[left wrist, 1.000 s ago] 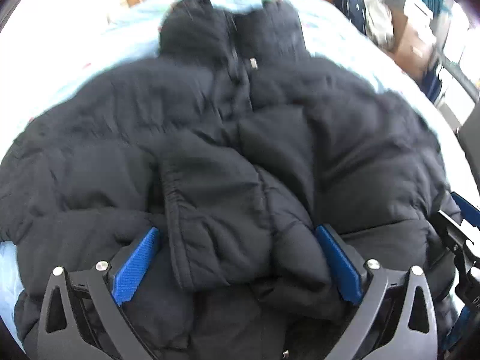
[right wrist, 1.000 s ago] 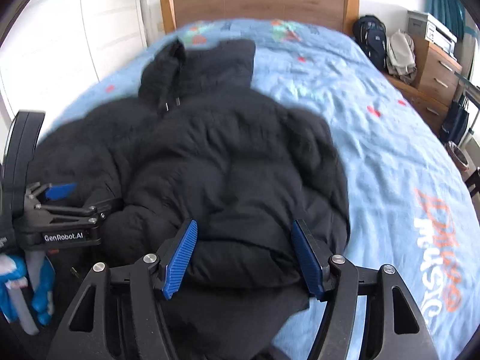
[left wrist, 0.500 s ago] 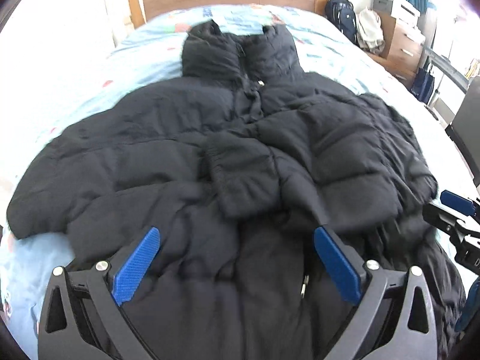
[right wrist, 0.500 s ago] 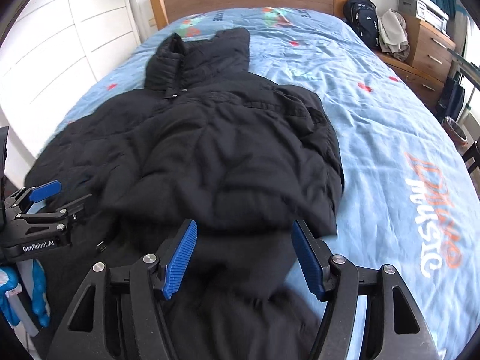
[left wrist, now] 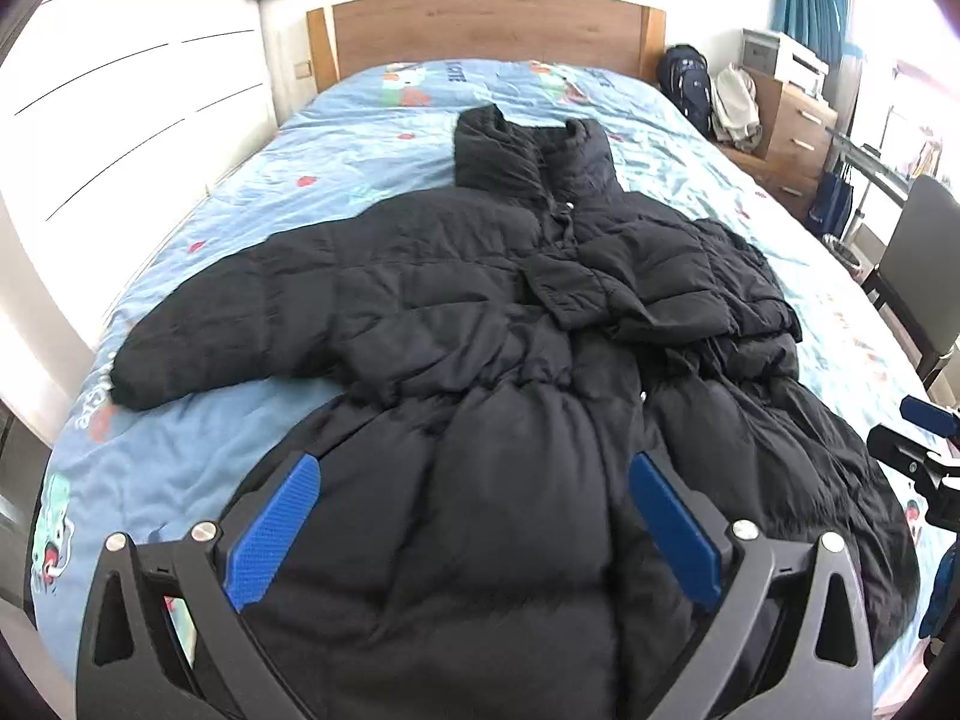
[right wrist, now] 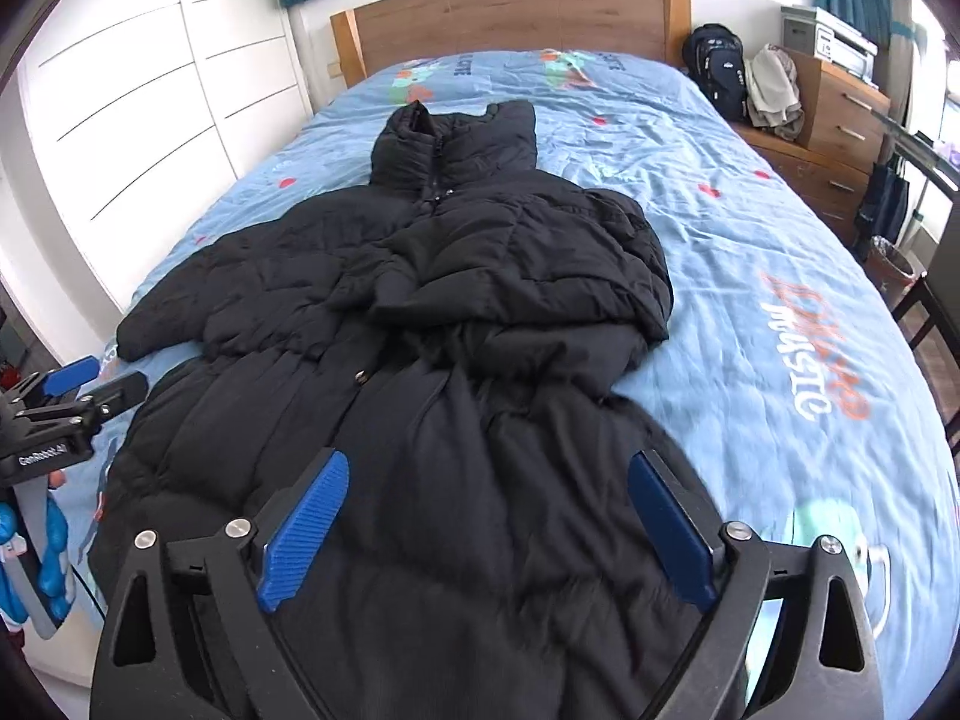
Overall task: Fold large clothes
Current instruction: 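Open the right gripper to release the sleeve onto the jacket front, then move the left gripper to the other sleeve and grasp its cuff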
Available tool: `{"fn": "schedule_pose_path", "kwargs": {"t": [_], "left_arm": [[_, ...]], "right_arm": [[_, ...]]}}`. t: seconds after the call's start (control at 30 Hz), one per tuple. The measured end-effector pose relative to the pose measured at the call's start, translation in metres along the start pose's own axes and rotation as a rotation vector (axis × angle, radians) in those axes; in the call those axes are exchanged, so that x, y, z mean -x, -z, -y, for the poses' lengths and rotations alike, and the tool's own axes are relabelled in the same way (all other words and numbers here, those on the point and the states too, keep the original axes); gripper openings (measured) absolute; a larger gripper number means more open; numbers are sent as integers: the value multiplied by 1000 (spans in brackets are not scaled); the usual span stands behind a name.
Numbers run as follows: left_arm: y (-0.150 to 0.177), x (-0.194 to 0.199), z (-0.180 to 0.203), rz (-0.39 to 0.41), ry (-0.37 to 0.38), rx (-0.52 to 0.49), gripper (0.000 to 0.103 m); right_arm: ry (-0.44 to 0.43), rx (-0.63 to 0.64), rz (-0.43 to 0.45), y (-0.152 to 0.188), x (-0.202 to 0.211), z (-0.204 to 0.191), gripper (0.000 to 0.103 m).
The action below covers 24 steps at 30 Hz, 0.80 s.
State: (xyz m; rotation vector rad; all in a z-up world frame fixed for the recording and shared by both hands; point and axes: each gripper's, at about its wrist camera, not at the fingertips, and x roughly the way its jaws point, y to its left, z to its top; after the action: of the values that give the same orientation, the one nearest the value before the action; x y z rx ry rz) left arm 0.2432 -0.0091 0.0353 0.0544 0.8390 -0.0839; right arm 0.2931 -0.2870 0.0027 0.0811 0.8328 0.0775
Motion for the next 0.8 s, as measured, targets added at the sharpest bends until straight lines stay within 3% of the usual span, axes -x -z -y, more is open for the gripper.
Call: {"fn": "schedule_pose_path", "kwargs": {"t": [0.43,0.67,0.8], "left_arm": [[34,81,-125,95,-10,174,103],[66,79,-202,67,-13,297,103],[79,67,-242,57,-68,376,103]], "right_arm": [[49,5,88,27,57,-67,102],[64,57,107,25,53,-110,102],[60,91,113,19,38,-132,102]]}}
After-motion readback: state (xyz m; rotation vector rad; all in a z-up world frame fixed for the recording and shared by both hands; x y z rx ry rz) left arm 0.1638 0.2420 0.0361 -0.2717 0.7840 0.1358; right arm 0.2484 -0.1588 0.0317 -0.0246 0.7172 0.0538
